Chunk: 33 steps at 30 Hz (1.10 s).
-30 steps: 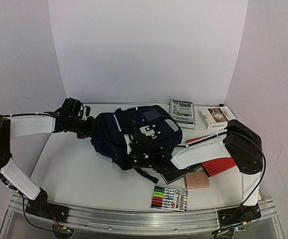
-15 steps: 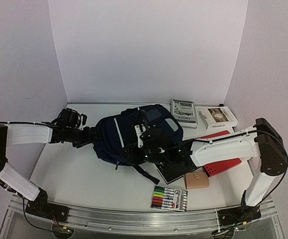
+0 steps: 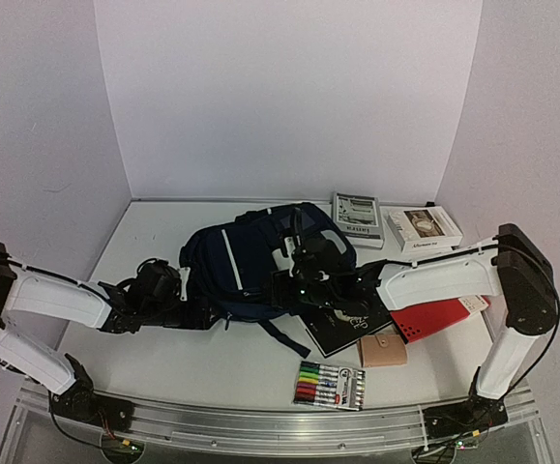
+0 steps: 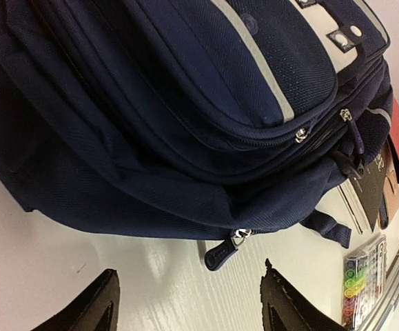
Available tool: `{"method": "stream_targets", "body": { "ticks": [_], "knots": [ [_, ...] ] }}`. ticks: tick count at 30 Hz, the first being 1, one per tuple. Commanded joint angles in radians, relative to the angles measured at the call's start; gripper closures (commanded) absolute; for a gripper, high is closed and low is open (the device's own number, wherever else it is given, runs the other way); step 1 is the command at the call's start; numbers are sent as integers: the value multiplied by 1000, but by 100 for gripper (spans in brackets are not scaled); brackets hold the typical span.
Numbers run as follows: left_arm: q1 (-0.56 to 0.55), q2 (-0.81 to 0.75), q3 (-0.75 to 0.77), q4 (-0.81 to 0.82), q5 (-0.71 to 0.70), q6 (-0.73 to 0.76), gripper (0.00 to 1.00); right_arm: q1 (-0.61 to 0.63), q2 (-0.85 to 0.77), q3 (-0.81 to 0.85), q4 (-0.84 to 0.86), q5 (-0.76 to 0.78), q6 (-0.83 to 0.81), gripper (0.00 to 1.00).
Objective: Pack the student bag
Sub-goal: Unzip the student bag at the center of the board.
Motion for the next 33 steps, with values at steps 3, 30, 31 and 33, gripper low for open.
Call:
{"method": "stream_targets", "body": {
  "ticks": [3,30,31,33],
  "knots": [
    [-73,143,99,86,-25,65,37,6,-49,-3,20,-6,21,39],
    [-118,60,290,-270,-251,50,100,51,-52,7,14,9,-143,38],
    [-118,42,295,-286,-249,57,100,52,-37,16,14,5,-163,36],
    [-118,9,307,-315,-239,71,100,52,-13,36,13,-7,-189,35]
  ]
}}
